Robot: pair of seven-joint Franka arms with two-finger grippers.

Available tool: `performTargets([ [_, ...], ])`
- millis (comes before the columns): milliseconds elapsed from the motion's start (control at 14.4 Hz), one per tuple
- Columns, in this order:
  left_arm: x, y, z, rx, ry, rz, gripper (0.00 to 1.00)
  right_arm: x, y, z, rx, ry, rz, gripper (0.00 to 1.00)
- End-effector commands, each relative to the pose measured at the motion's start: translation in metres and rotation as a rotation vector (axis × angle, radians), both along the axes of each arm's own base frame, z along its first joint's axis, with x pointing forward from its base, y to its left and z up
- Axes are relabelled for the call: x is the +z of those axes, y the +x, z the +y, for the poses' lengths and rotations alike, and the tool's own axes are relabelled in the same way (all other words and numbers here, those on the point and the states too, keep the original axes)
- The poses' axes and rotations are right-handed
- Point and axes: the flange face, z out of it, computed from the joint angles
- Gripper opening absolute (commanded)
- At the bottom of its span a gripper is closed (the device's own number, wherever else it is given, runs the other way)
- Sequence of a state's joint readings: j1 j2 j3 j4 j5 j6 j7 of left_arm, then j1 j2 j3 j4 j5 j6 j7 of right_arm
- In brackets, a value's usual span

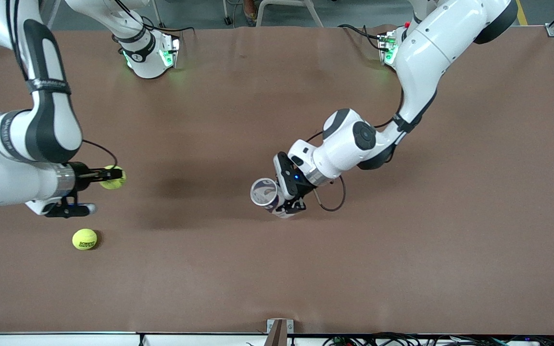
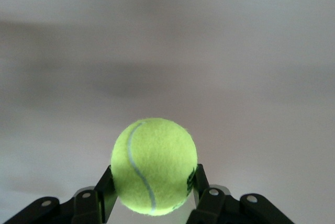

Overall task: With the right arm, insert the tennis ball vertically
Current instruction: 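Carry the upright can toward the middle with the left gripper, then move the held ball over the can opening with the right gripper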

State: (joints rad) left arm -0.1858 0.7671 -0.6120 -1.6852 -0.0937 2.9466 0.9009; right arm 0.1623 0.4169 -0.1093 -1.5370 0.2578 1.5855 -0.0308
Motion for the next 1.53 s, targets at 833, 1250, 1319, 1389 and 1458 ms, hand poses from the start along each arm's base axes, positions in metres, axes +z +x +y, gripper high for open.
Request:
performTargets([
  [833,-0.048,-0.071,-0.010,0.202,-0.223,0.111,0.64,0.057,-0.007,0.239,-0.253,0.402,-0.086,0.18],
  [1250,-0.057,-0.075,-0.011,0.192,-0.214,0.118,0.65,0.028,-0.012,0.263,-0.268,0.372,-0.052,0.18],
  [1319,-0.057,-0.075,-0.011,0.189,-0.213,0.116,0.66,0.023,-0.013,0.265,-0.267,0.368,-0.045,0.18],
  [1389,-0.057,-0.074,-0.010,0.190,-0.212,0.116,0.66,0.018,-0.015,0.271,-0.260,0.364,-0.038,0.18],
  [1458,-0.058,-0.076,-0.012,0.187,-0.212,0.118,0.66,0.017,-0.020,0.278,-0.250,0.365,-0.034,0.18],
])
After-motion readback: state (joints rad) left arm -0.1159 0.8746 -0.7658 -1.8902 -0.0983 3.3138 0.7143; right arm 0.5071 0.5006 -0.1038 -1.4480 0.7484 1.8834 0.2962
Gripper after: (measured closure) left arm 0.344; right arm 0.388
